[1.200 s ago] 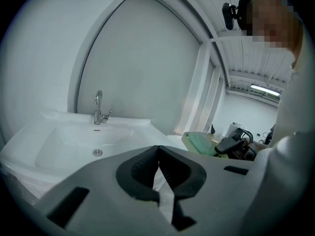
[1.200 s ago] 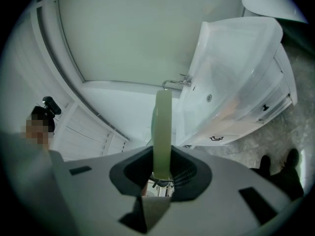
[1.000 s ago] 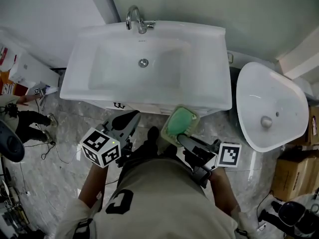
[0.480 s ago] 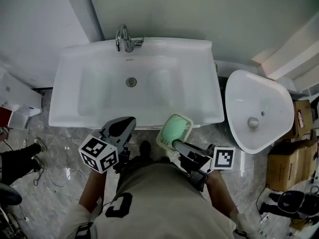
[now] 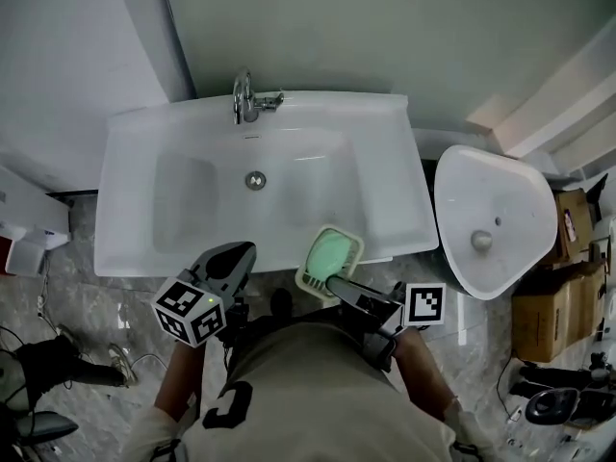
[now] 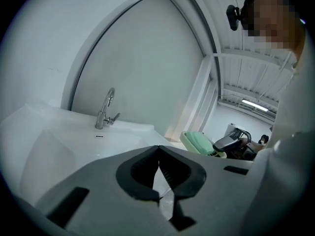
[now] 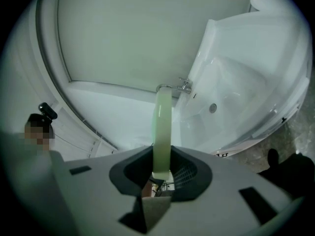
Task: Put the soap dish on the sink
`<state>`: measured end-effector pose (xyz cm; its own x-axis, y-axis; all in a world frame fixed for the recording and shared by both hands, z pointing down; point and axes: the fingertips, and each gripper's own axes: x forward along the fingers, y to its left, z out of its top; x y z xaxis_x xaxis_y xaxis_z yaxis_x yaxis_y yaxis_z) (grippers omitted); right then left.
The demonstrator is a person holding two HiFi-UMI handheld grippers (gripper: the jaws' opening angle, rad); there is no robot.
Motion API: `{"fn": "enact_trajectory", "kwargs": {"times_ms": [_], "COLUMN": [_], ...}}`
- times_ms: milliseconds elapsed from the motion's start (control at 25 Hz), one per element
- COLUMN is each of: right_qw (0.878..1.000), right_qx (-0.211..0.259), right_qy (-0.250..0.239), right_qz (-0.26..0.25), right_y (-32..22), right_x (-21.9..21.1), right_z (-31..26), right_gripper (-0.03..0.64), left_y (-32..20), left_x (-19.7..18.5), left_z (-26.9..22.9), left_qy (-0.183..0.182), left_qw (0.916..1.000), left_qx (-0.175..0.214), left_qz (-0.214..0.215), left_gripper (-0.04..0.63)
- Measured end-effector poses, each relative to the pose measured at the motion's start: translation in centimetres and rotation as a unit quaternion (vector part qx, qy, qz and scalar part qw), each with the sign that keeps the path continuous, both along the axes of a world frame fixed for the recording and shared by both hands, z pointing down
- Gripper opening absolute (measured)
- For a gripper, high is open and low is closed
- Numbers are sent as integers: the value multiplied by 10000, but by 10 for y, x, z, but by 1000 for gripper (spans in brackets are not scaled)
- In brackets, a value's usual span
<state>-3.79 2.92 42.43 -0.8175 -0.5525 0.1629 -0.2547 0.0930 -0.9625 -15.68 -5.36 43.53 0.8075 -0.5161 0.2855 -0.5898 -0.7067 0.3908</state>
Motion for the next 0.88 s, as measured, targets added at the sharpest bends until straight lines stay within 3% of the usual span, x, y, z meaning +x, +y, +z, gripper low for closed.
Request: {"fn": "enact_trajectory", "kwargs": {"times_ms": [240, 560, 880], "right_qw": [9999, 9990, 9983], "right_qx": [-133, -251, -320], "right_qy": [30, -101, -21], "right_qz": [7, 364, 491], "right_y": [-18, -59, -105], "right_x": [1, 40, 101], "right_z": [0, 4, 19], "right_gripper": [77, 77, 77], "left_y": [-5, -21, -42], "left_x": [-3, 7, 49], "left_z": [7, 14, 8], "left_qy": [111, 81, -93], "left_qw": [9998, 9998, 9996], "left_qx": [-145, -197, -193], "left_qz": [8, -32, -166], "left_gripper": [20, 20, 20]}}
